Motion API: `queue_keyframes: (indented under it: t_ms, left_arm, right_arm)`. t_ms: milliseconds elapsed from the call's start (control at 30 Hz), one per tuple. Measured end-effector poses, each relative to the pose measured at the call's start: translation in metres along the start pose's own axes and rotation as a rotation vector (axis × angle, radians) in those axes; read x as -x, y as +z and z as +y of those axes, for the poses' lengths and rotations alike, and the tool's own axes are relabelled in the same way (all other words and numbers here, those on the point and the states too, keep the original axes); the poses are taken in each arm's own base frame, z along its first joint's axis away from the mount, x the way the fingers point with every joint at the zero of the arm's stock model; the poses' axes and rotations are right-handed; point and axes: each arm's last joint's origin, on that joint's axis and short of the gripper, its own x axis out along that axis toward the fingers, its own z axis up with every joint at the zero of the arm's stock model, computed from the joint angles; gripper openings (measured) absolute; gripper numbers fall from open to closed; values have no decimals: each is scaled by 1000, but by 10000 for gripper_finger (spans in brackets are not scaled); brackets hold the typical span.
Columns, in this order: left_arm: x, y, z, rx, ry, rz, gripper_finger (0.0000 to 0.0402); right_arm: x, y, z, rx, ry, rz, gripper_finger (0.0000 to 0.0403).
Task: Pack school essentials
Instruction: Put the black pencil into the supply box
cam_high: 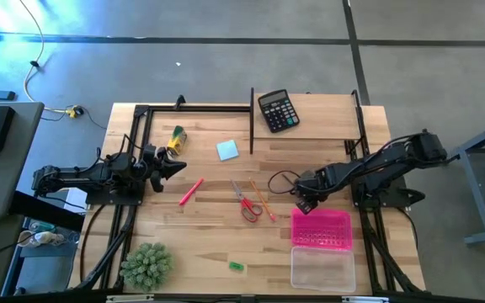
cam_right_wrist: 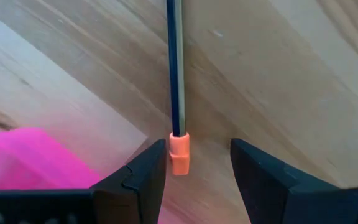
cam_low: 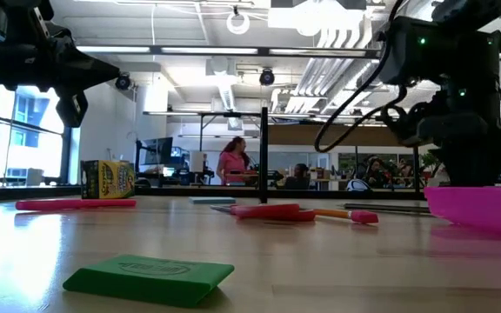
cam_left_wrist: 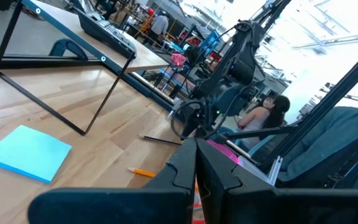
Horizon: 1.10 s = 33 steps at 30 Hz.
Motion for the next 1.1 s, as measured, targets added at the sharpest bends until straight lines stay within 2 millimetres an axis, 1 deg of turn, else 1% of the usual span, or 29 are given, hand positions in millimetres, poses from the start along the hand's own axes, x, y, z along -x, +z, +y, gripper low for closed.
queue_keyframes:
  t_ms: [100,167,433,633,900,1100]
  left_arm:
    - [0,0,0,0,1,-1,1]
    - [0,0,0,0,1,0,1]
    - [0,0,0,0,1,0,1]
    - [0,0,0,0,1,0,1]
    - [0,0,0,0,1,0,1]
    - [0,0,0,0,1,0,1]
  right_arm:
    - [-5,1,2,1,-19,9,166]
    - [-7,1,2,1,-31,15,157]
    - [-7,1,1,-1,-33,21,85]
    - [-7,1,1,0,-31,26,49]
    - [-7,0,0,23,-33,32,18]
    - [-3,1,2,59,-29,31,12]
